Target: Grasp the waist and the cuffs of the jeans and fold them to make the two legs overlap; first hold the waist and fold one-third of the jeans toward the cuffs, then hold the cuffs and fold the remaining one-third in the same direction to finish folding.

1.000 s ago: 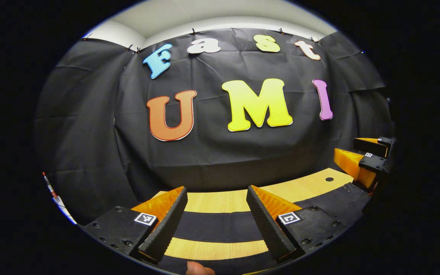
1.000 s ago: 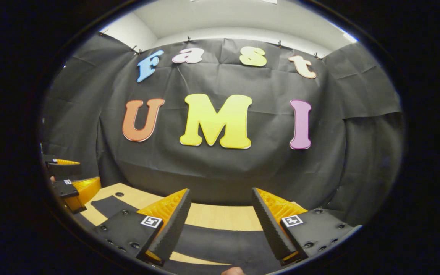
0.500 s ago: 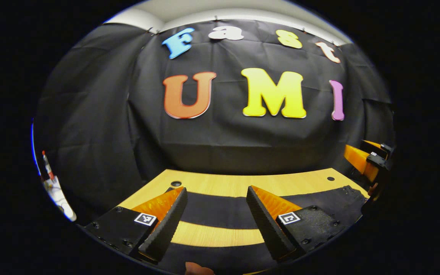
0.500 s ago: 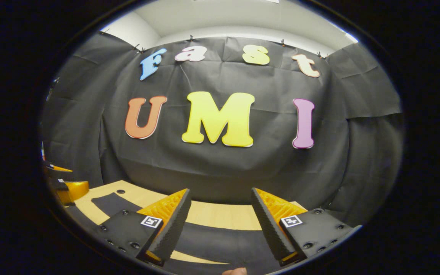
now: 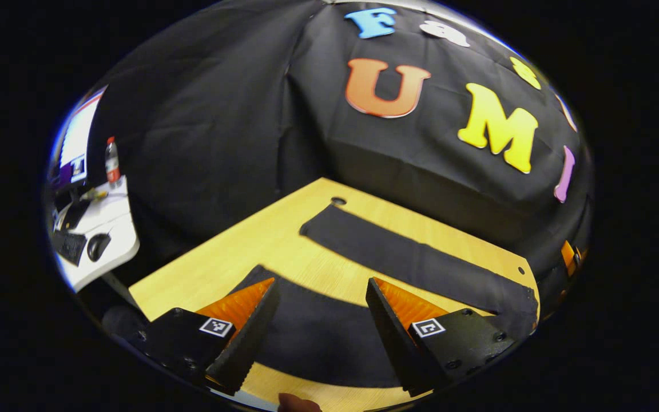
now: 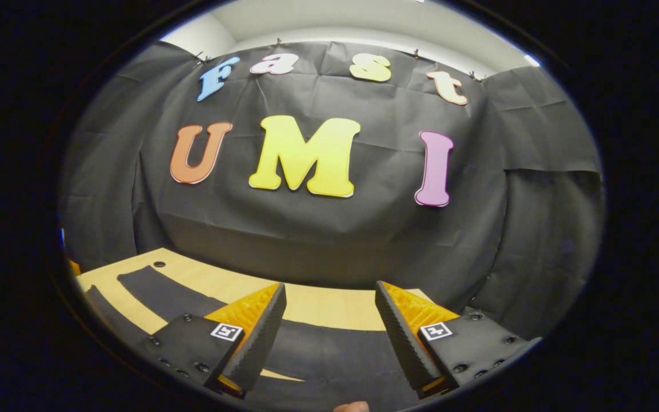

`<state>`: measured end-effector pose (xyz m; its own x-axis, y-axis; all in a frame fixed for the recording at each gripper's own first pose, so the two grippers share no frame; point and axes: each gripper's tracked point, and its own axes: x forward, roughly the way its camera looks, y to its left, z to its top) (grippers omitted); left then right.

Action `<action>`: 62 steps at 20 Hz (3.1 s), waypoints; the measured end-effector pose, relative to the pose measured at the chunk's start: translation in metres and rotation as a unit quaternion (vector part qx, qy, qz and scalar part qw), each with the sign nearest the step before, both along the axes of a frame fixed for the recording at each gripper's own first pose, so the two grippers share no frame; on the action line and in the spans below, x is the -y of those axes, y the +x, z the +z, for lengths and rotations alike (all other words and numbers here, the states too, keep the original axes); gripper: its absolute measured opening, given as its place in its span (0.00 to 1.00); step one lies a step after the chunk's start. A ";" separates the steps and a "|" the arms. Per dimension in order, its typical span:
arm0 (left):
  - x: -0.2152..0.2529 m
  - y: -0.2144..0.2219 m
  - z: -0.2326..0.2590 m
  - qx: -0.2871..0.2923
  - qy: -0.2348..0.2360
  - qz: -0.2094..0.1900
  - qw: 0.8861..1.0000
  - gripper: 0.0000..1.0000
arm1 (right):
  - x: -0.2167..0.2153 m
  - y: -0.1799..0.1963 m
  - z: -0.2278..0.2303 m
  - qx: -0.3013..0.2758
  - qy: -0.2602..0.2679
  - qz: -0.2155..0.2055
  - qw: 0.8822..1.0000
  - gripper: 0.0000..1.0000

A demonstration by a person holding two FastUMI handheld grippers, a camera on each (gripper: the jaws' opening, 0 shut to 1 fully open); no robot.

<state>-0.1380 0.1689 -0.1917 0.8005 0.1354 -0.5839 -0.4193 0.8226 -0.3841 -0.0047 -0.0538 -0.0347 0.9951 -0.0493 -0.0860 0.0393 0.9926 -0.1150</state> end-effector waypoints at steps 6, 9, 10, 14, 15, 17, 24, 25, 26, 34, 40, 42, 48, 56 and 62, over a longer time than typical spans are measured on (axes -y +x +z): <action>-0.032 -0.054 -0.066 -0.075 -0.166 0.117 0.976 0.99 | -0.006 0.003 0.001 0.003 -0.009 0.012 1.000 0.94; -0.038 -0.066 -0.087 -0.104 -0.250 0.177 0.946 0.99 | 0.003 0.003 -0.004 -0.004 -0.011 0.006 1.000 0.94; -0.038 -0.067 -0.094 -0.108 -0.269 0.192 0.937 0.99 | 0.007 0.003 -0.004 -0.007 -0.013 0.003 1.000 0.95; -0.046 -0.054 -0.099 -0.114 -0.305 0.200 0.924 0.96 | 0.034 -0.001 -0.008 -0.018 -0.026 -0.015 0.999 0.95; -0.049 -0.048 -0.100 -0.116 -0.308 0.202 0.923 0.98 | 0.043 -0.004 -0.011 -0.024 -0.027 -0.022 0.999 0.94; -0.052 -0.038 -0.102 -0.122 -0.318 0.206 0.917 0.96 | 0.063 -0.013 -0.019 -0.040 -0.022 -0.040 0.998 0.94; -0.054 -0.027 -0.112 -0.150 -0.321 0.217 0.910 0.88 | 0.132 -0.043 -0.045 -0.089 0.012 -0.113 0.990 0.94; -0.056 -0.030 -0.115 -0.157 -0.329 0.229 0.903 0.70 | 0.141 -0.046 -0.049 -0.097 0.028 -0.121 0.988 0.95; -0.058 -0.037 -0.120 -0.169 -0.337 0.239 0.895 0.52 | 0.147 -0.048 -0.052 -0.105 0.048 -0.122 0.986 0.95; -0.059 -0.035 -0.121 -0.168 -0.365 0.241 0.883 0.04 | 0.212 -0.069 -0.114 -0.264 0.269 -0.131 0.917 0.97; -0.059 -0.035 -0.120 -0.160 -0.372 0.241 0.882 0.04 | 0.299 -0.123 -0.198 -0.346 0.427 -0.289 0.784 0.98; -0.059 -0.035 -0.119 -0.160 -0.374 0.241 0.881 0.04 | 0.296 -0.132 -0.212 -0.356 0.458 -0.301 0.757 0.98; -0.059 -0.036 -0.120 -0.164 -0.375 0.253 0.876 0.04 | 0.281 -0.137 -0.222 -0.388 0.463 -0.288 0.743 0.70; -0.060 -0.035 -0.117 -0.182 -0.367 0.275 0.870 0.04 | 0.280 -0.138 -0.232 -0.399 0.474 -0.287 0.730 0.02; -0.062 0.017 -0.056 -0.125 -0.412 0.247 0.868 0.04 | 0.272 -0.106 -0.180 -0.359 0.514 -0.230 0.744 0.06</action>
